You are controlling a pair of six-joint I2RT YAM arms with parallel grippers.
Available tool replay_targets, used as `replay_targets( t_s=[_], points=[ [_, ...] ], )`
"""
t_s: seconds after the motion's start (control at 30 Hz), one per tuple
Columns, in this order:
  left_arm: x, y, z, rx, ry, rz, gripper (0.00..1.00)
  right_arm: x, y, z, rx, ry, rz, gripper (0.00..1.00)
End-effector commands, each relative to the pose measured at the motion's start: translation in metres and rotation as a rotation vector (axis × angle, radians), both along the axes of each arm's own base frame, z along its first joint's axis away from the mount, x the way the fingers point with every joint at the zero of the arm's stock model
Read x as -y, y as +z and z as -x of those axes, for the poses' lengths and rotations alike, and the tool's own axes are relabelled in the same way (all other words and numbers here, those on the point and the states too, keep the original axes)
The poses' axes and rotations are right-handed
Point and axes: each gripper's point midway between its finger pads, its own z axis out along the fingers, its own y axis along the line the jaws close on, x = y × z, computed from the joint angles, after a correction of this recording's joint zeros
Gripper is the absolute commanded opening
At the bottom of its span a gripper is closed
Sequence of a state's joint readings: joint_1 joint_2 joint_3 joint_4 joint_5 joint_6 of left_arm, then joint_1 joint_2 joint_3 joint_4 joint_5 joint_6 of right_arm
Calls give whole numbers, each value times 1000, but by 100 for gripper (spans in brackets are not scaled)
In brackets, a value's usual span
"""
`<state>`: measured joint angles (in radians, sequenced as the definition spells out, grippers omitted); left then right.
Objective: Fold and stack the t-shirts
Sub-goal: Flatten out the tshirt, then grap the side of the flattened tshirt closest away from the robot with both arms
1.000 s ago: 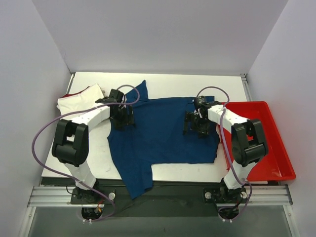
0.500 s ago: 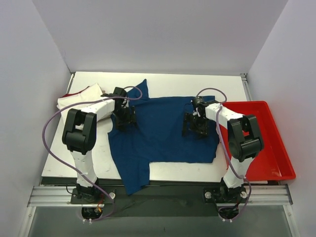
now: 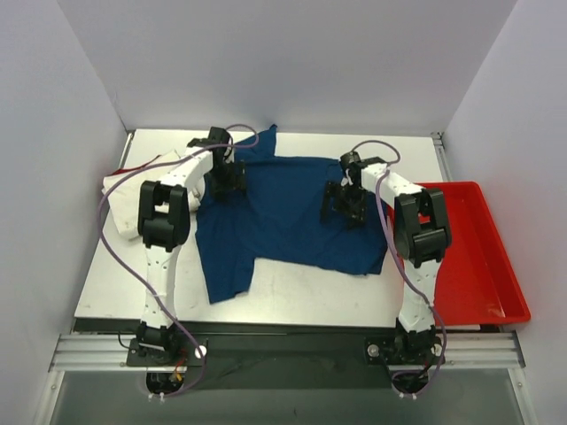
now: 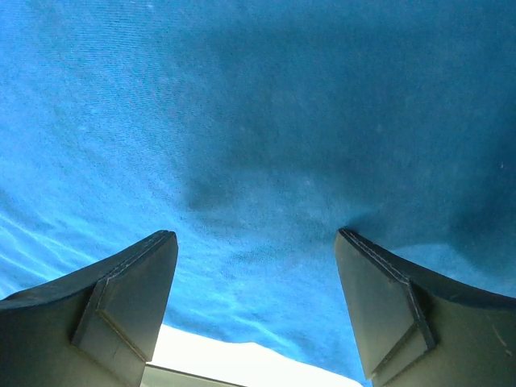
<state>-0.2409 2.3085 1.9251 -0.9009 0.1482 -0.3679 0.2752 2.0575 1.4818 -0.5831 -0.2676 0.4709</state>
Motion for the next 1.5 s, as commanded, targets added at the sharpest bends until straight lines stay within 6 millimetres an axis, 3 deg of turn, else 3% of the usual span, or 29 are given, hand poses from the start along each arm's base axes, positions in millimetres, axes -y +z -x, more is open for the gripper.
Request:
replay_targets(
  t_s=[0.0, 0.07, 0.17, 0.27, 0.33, 0.37, 0.4, 0.47, 0.5, 0.53, 0.57, 0.6, 0.63, 0.67, 0.7, 0.73, 0.77, 0.8, 0.83, 0.87, 0.9, 0.93, 1.0, 1.1, 1.27, 1.47],
  points=[
    [-19, -26, -30, 36, -32, -90, 81, 1, 3, -2, -50, -2, 12, 81],
    [-17, -26, -41, 59, -43, -88, 81, -2, 8, -11, -39, -3, 7, 81],
    [-7, -5, -65, 147, -42, -60, 81, -4, 16, -17, -35, 8, -5, 81],
    [5, 32, -83, 252, -44, -32, 81, -12, 33, -22, -15, 25, -40, 81],
    [14, 68, -93, 338, -52, -8, 81, -16, 44, -25, 3, 27, -68, 81],
    [22, 80, -93, 363, -65, 6, 81, -19, 52, -28, 23, 29, -80, 80],
    [26, 105, -93, 408, -70, 26, 81, -20, 56, -28, 29, 31, -94, 81],
    [36, 125, -85, 437, -86, 42, 81, -23, 67, -31, 52, 34, -112, 81],
    [35, 152, -78, 478, -88, 48, 81, -24, 72, -30, 61, 37, -119, 81],
    [36, 163, -71, 493, -91, 52, 81, -26, 75, -30, 67, 40, -124, 80],
    [31, 149, -57, 452, -88, 26, 81, -27, 84, -29, 85, 42, -132, 81],
    [30, 152, -46, 450, -85, 19, 81, -26, 86, -27, 88, 43, -133, 81],
    [25, 183, -34, 510, -62, 34, 81, -26, 89, -26, 96, 44, -135, 80],
    [14, 149, -8, 421, -52, 4, 81, -26, 96, -24, 113, 48, -136, 81],
    [8, 176, 6, 488, -31, 16, 81, -24, 95, -19, 106, 47, -131, 81],
    [0, 168, 22, 468, -20, 1, 81, -24, 97, -16, 109, 49, -127, 81],
    [-12, 138, 50, 392, -5, -35, 80, -22, 102, -13, 120, 50, -127, 81],
    [-24, 149, 71, 411, 37, -49, 80, -21, 97, -6, 103, 50, -119, 81],
    [-34, 143, 87, 392, 59, -74, 78, -20, 102, -3, 116, 50, -118, 81],
    [-48, 114, 115, 319, 77, -119, 77, -19, 102, 1, 114, 48, -113, 81],
    [-54, 124, 132, 341, 114, -107, 76, -17, 100, 5, 109, 45, -105, 80],
    [-61, 119, 143, 329, 139, -113, 74, -15, 98, 13, 99, 45, -98, 80],
    [-71, 98, 178, 267, 183, -111, 72, -15, 95, 21, 93, 45, -92, 80],
    [-81, 70, 213, 187, 244, -99, 69, -13, 92, 35, 85, 33, -87, 80],
    [-92, 43, 235, 134, 320, -67, 59, -12, 86, 57, 79, 21, -83, 80],
    [-88, 26, 237, 127, 314, -6, 52, -7, 83, 73, 76, 12, -71, 80]
  ],
)
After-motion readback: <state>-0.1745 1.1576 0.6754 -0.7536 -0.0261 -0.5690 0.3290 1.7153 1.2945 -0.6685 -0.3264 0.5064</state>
